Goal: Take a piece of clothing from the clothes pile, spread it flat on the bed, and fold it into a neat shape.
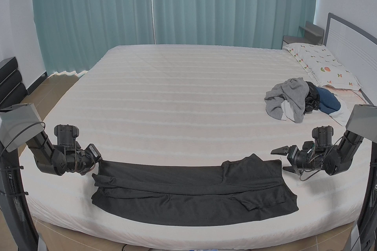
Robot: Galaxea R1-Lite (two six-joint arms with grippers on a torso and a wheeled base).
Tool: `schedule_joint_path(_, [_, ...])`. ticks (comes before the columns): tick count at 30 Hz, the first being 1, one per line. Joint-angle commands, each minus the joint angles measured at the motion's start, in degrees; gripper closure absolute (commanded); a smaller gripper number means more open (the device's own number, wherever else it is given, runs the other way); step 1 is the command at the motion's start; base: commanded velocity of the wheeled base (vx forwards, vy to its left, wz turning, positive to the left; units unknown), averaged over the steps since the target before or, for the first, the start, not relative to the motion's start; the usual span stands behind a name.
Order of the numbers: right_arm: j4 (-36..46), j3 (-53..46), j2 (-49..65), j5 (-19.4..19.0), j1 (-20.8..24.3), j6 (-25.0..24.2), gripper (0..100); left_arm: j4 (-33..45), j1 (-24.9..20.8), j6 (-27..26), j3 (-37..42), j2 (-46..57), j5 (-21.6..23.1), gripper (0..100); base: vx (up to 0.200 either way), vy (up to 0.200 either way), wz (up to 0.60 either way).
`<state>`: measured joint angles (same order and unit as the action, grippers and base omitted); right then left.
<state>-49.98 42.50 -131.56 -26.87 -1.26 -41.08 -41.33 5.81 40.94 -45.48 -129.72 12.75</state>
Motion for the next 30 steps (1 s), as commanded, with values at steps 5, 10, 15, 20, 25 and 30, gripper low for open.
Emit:
schedule_joint_path(5, [-5.7, 0.0, -4.6, 4.9, 1.8, 0.5, 100, -0.2, 0.2, 0.1, 0.0, -0.8, 0.0, 100, 0.0, 0.0, 0.0])
schedule_joint_path(10, [-7.5, 0.2, -5.3, 6.4, 1.8, 0.3, 100, -0.3, 0.2, -0.2, 0.2, -0.9, 0.0, 100, 0.0, 0.0, 0.0])
schedule_joint_path(15, [-8.2, 0.2, -5.1, 6.4, 0.8, 0.0, 100, -0.3, 0.2, -0.4, 0.5, -0.9, 0.1, 100, 0.0, 0.0, 0.0])
schedule_joint_path(20, [-10.7, 0.0, -5.8, 6.8, 0.7, -0.1, 100, -1.1, 0.2, -0.1, 0.7, -0.9, 0.0, 100, 0.0, 0.0, 0.0])
schedule_joint_path(25, [-11.5, -0.4, -6.2, 7.4, 0.1, 0.0, 100, -1.3, 0.2, 0.1, 0.8, -0.9, 0.1, 100, 0.0, 0.0, 0.0])
schedule_joint_path(30, [-14.0, -0.7, -6.6, 7.3, 0.0, -0.2, 0, -1.3, 0.2, 0.2, 0.8, -0.8, 0.1, 100, 0.0, 0.0, 0.0])
